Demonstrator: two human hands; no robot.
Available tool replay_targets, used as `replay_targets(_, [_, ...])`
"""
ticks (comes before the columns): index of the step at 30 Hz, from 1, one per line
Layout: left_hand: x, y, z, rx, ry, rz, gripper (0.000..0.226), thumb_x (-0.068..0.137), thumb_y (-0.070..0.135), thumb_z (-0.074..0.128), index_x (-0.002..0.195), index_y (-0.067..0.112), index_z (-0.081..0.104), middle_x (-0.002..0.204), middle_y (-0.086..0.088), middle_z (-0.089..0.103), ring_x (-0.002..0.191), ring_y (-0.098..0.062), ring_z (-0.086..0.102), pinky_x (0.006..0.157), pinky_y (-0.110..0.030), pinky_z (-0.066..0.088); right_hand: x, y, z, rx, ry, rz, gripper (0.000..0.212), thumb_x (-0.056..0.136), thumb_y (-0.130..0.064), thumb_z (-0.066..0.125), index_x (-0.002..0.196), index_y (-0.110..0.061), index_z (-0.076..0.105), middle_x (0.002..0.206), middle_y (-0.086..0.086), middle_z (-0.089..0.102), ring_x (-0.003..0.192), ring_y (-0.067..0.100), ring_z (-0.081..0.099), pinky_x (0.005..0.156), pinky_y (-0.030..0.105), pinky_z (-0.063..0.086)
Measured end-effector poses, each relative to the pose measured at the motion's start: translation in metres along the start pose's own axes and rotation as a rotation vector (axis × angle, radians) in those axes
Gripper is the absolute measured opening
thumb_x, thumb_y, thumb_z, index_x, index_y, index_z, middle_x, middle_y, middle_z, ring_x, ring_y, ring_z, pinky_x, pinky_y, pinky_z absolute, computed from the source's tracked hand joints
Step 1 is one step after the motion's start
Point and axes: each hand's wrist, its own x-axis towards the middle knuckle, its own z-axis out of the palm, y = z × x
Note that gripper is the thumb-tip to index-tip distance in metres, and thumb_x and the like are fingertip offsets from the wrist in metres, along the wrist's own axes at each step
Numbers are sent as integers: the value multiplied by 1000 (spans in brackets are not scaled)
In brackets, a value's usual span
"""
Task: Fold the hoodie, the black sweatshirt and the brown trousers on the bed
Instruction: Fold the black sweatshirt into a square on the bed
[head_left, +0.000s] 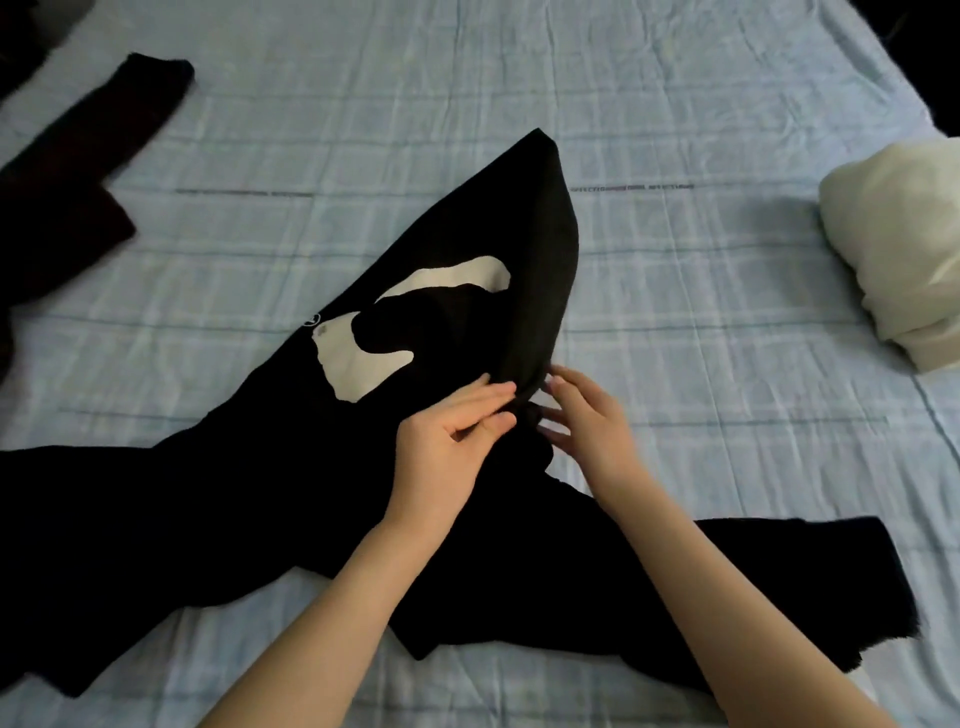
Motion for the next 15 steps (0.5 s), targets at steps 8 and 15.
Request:
replay_targets(8, [69,-51,-75,946,-51,171,66,95,57,36,154,33,19,162,0,19,150,-22,11,120,-49,13,49,-8,29,99,78,-14,46,95,-29,64,140,-21,55,123,-1,70,106,14,70,94,32,56])
replay_targets(15, [84,-70,-109,33,-154,-245,57,90,53,56,144,44,41,144,25,42,137,2,36,110,-24,31,33,-28,82,-253,150,-431,55,97,-3,52,148,-24,48,142,-18,54,128,-5,47,100,1,36])
